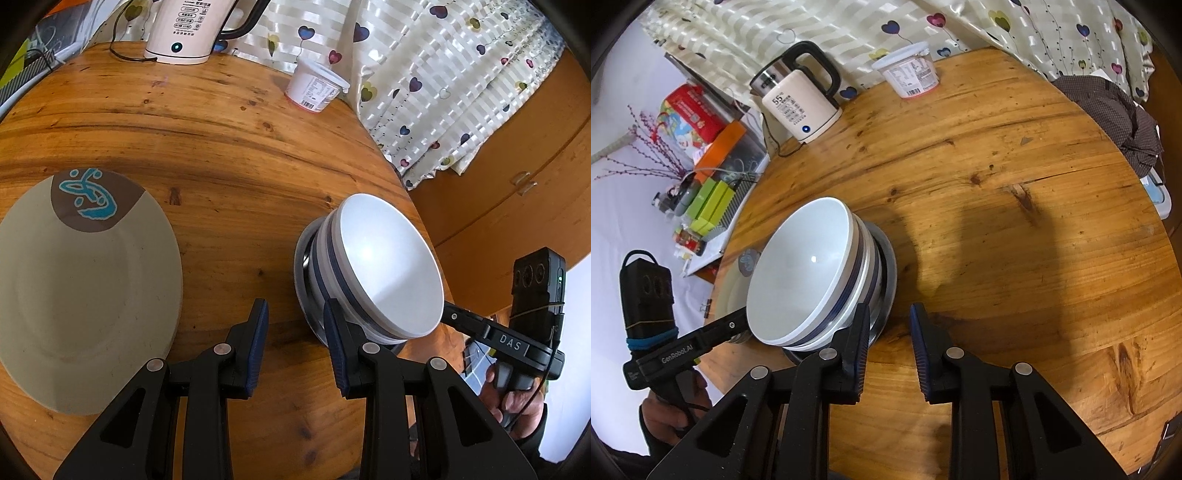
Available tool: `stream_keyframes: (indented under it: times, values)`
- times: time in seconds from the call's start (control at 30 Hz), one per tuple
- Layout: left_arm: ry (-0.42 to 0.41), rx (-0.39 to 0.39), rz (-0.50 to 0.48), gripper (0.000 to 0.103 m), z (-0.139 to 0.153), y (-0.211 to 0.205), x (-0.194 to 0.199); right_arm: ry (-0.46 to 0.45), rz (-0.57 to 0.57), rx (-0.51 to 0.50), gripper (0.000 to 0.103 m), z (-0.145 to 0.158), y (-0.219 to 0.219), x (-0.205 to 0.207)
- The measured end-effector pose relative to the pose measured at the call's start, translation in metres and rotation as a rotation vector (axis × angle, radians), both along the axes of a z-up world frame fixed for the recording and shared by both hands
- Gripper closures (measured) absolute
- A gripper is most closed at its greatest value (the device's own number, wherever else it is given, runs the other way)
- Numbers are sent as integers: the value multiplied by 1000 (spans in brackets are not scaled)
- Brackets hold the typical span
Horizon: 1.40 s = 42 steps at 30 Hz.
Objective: Organize plates and bowls
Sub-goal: 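Lift the steel bowl with nested white bowls and carry it toward the green plates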
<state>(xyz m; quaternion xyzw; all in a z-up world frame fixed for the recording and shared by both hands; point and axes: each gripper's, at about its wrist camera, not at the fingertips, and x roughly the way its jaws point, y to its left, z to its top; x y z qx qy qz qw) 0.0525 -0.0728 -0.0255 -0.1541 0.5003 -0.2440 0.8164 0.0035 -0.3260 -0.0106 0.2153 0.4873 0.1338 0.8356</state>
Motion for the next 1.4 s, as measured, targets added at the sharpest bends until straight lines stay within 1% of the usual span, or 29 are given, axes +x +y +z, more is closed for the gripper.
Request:
stream_keyframes:
  times: [0.33,0.4,0.5,0.67,0.73,0.8,0.87,0.93,1.07,1.27,1.4]
  values:
    - [28,-34,19,71,-6,4,6,10,0,26,80,-6,-4,4]
    - [37,-45,21,71,-7,5,6,12,0,47,83,-8,-5,4]
    - [45,-61,23,71,-10,7,7,17,-1,78,83,-12,-8,4]
    - [81,-117,26,73,-17,12,10,24,-4,131,83,-17,-13,6]
    - [84,-134,24,73,-19,13,10,26,-7,150,83,-19,-15,6]
    - [79,-137,19,73,-19,13,10,26,-7,169,85,-20,-17,6]
    - [77,-145,14,73,-18,13,10,22,0,194,92,-20,-17,6]
    - [76,-146,13,75,-19,13,10,17,7,201,93,-19,-16,7]
    - [74,-157,1,76,-20,12,12,17,8,195,93,-18,-15,9]
    - [58,-139,-9,77,-18,10,13,13,9,184,94,-16,-14,8]
    - [34,-116,-26,85,-14,5,12,14,10,195,94,-16,-14,9]
